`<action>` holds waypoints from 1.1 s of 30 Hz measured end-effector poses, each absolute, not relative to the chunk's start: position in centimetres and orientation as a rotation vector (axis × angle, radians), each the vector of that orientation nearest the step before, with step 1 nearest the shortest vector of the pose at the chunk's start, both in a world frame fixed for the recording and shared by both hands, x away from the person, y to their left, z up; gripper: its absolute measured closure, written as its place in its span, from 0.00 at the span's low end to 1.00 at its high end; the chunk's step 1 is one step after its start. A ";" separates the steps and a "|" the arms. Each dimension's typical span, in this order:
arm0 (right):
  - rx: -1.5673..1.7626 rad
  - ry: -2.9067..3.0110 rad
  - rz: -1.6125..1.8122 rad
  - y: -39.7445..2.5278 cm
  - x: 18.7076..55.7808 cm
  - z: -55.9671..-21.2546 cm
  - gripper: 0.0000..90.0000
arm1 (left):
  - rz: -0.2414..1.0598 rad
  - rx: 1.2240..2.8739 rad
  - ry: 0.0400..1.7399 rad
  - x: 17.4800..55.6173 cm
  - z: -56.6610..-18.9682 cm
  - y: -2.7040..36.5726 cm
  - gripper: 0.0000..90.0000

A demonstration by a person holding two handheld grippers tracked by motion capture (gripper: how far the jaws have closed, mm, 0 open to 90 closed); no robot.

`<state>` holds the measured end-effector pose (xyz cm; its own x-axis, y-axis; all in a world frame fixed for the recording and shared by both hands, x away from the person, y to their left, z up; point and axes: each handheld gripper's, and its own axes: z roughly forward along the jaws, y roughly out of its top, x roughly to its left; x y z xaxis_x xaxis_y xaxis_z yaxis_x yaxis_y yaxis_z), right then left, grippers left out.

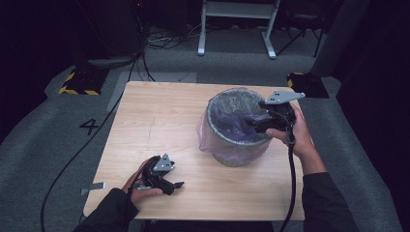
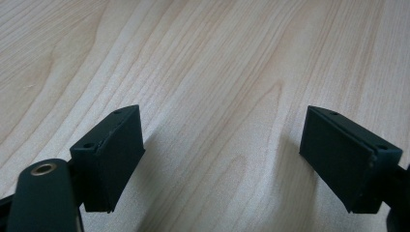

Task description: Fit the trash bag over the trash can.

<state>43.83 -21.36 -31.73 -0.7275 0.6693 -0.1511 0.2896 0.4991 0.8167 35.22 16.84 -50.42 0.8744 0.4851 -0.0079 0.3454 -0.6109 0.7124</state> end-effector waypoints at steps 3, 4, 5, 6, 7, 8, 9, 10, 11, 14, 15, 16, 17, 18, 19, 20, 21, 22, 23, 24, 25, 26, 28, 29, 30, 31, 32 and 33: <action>0.783 2.281 1.125 -21.6 43.5 -31.7 0.23 | 0.239 2.285 0.596 35.2 -50.4 16.8 0.17; 0.779 2.270 1.131 -21.7 43.3 -31.7 0.24 | 0.239 2.285 0.595 35.2 -50.4 16.8 0.17; 0.772 2.263 1.144 -21.8 43.2 -31.6 0.24 | 0.238 2.285 0.595 35.2 -50.4 16.8 0.17; 0.768 2.258 1.158 -21.8 43.0 -31.6 0.24 | 0.239 2.285 0.595 35.2 -50.4 16.8 0.17; 0.764 2.252 1.167 -21.9 42.8 -31.5 0.24 | 0.239 2.285 0.596 35.2 -50.4 16.8 0.17; 0.758 2.245 1.177 -22.0 42.6 -31.4 0.24 | 0.238 2.285 0.596 35.2 -50.4 16.8 0.17; 0.756 2.239 1.186 -22.1 42.4 -31.2 0.24 | 0.239 2.285 0.596 35.2 -50.4 16.8 0.17; 0.747 2.237 1.203 -22.2 42.0 -31.1 0.24 | 0.239 2.285 0.595 35.2 -50.4 16.8 0.17; 0.747 2.237 1.203 -22.2 42.0 -31.1 0.24 | 0.238 2.285 0.595 35.2 -50.4 16.8 0.17; 0.733 2.234 1.204 -22.4 41.5 -30.9 0.24 | 0.239 2.285 0.596 35.2 -50.4 16.8 0.17; 0.732 2.235 1.209 -22.5 41.4 -30.9 0.24 | 0.238 2.285 0.595 35.2 -50.4 16.8 0.17; 0.729 2.238 1.213 -22.5 41.3 -30.9 0.24 | 0.238 2.285 0.596 35.2 -50.4 16.8 0.17; 0.727 2.236 1.208 -22.7 41.1 -30.8 0.24 | 0.238 2.285 0.595 35.2 -50.4 16.8 0.17; 0.728 2.238 1.210 -22.8 41.0 -30.8 0.24 | 0.238 2.285 0.595 35.2 -50.4 16.8 0.17; 0.728 2.238 1.210 -22.8 41.0 -30.8 0.24 | 0.238 2.285 0.596 35.2 -50.4 16.8 0.17; 0.729 2.239 1.209 -22.8 40.9 -30.8 0.24 | 0.238 2.285 0.596 35.2 -50.4 16.8 0.17; 0.727 2.235 1.209 -22.9 40.8 -30.8 0.24 | 0.239 2.285 0.595 35.2 -50.4 16.8 0.17; 0.729 2.236 1.215 -23.0 40.7 -30.8 0.24 | 0.239 2.285 0.596 35.2 -50.4 16.8 0.17; 0.726 2.240 1.217 -23.1 40.5 -30.8 0.23 | 0.238 2.285 0.596 35.2 -50.4 16.8 0.17; 0.722 2.239 1.214 -23.2 40.4 -30.8 0.23 | 0.238 2.285 0.596 35.2 -50.4 16.8 0.17; 0.722 2.239 1.209 -23.3 40.3 -30.8 0.23 | 0.238 2.285 0.595 35.2 -50.4 16.8 0.17; 0.724 2.240 1.209 -23.4 40.2 -30.8 0.23 | 0.238 2.285 0.595 35.2 -50.4 16.8 0.17; 0.716 2.228 1.211 -23.7 39.8 -30.8 0.23 | 0.238 2.285 0.595 35.2 -50.4 16.8 0.17; 0.716 2.228 1.211 -23.7 39.8 -30.8 0.23 | 0.238 2.285 0.595 35.2 -50.4 16.8 0.17; 0.715 2.228 1.213 -23.8 39.7 -30.8 0.23 | 0.238 2.285 0.595 35.2 -50.4 16.8 0.17; 0.716 2.223 1.221 -24.1 39.6 -30.8 0.23 | 0.238 2.285 0.595 35.2 -50.4 16.8 0.17; 0.716 2.223 1.221 -24.1 39.6 -30.8 0.23 | 0.238 2.285 0.595 35.2 -50.4 16.8 0.17; 0.722 2.223 1.225 -24.3 39.5 -30.8 0.23 | 0.238 2.285 0.595 35.2 -50.4 16.8 0.17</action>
